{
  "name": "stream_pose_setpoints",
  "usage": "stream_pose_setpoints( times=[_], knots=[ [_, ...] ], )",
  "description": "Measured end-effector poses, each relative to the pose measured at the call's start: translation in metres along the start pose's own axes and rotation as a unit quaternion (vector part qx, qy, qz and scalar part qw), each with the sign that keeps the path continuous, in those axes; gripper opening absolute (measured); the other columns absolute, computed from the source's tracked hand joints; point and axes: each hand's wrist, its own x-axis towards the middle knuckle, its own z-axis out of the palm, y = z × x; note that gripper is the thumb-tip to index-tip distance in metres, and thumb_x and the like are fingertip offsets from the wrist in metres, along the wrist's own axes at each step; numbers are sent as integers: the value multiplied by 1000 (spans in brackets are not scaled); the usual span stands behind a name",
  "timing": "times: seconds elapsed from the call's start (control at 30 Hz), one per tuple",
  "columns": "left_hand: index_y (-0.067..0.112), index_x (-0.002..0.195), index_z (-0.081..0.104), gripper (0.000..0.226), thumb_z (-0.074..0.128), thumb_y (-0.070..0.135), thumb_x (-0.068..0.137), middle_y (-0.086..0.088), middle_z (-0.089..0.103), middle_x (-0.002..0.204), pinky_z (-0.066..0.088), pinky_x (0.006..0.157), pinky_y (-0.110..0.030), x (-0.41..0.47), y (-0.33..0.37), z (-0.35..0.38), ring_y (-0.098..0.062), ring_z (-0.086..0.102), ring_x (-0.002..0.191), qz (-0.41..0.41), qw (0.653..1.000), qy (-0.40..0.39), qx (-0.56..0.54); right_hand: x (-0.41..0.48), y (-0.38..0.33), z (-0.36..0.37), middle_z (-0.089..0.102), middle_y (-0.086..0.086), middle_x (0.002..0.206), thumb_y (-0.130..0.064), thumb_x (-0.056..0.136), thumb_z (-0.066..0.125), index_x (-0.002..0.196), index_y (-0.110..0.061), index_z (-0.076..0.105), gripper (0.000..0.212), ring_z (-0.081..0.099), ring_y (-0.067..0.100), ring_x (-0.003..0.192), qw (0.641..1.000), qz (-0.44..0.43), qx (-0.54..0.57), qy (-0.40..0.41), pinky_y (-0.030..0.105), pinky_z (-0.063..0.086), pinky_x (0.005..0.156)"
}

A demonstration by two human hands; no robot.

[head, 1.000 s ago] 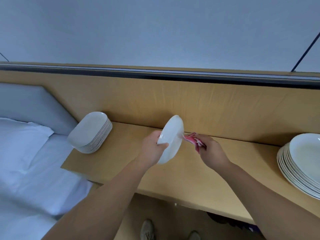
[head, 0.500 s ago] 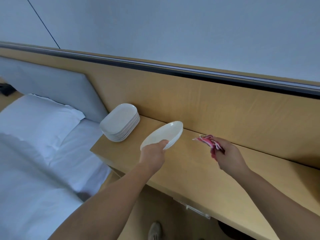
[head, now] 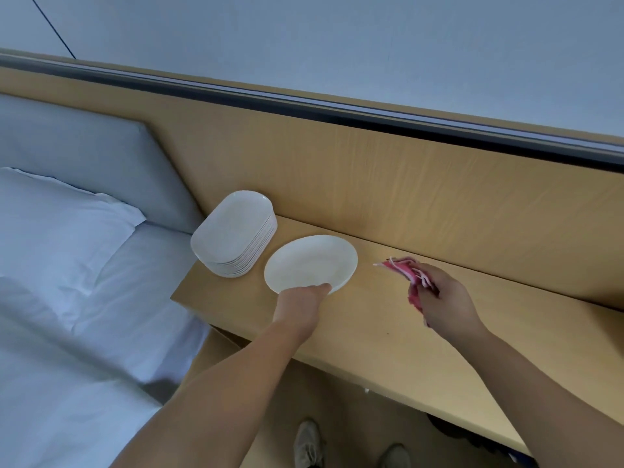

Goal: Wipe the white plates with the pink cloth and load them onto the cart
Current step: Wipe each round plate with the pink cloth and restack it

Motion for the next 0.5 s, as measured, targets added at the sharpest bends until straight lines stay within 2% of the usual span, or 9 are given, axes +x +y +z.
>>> stream_pose_setpoints(
  times=[0.1, 0.17, 0.27, 0.37, 0.43, 0.5],
  knots=[
    [27, 142, 40, 47, 40, 12, 98, -3, 56, 126, 50, 85, -33, 7, -6, 5, -26, 56, 110, 29, 999, -6, 27, -1, 3, 6, 61, 6, 75, 3, 88, 40, 102, -28, 67, 43, 45, 7, 51, 1000, 20, -2, 16, 29, 41, 52],
    [26, 138, 44, 43, 43, 15, 97, -2, 52, 129, 49, 90, -32, 9, -10, 11, -26, 53, 114, 37, 999, -20, 16, -3, 5, 9, 61, 9, 75, 2, 88, 40, 102, -30, 67, 45, 45, 12, 52, 999, 35, 1, 21, 30, 41, 50],
    [25, 134, 48, 40, 42, 12, 96, -3, 57, 124, 50, 91, -33, 11, -14, 20, -26, 56, 110, 51, 997, -46, 26, -7, 10, 11, 61, 8, 73, 3, 87, 39, 101, -27, 68, 44, 45, 15, 55, 999, 43, 3, 25, 30, 40, 50],
    [23, 130, 52, 40, 39, 8, 95, -2, 62, 117, 50, 86, -33, 13, -15, 27, -24, 60, 105, 68, 996, -52, 29, -12, 13, 10, 61, 3, 72, 3, 87, 39, 99, -25, 68, 42, 46, 13, 54, 998, 57, 2, 38, 28, 39, 48],
    [24, 130, 53, 45, 38, 4, 93, 0, 62, 119, 49, 89, -34, 15, -13, 29, -25, 59, 108, 66, 996, -67, 11, -16, 16, 7, 61, -7, 70, 3, 88, 38, 98, -28, 68, 44, 47, 12, 55, 996, 68, 10, 48, 28, 39, 48],
    [25, 130, 53, 47, 39, 2, 92, 2, 61, 121, 48, 91, -33, 16, -10, 29, -24, 58, 111, 56, 995, -77, -3, -19, 19, 3, 60, -15, 69, 4, 88, 37, 100, -23, 68, 42, 47, 11, 55, 995, 77, 15, 57, 28, 39, 48]
  ],
)
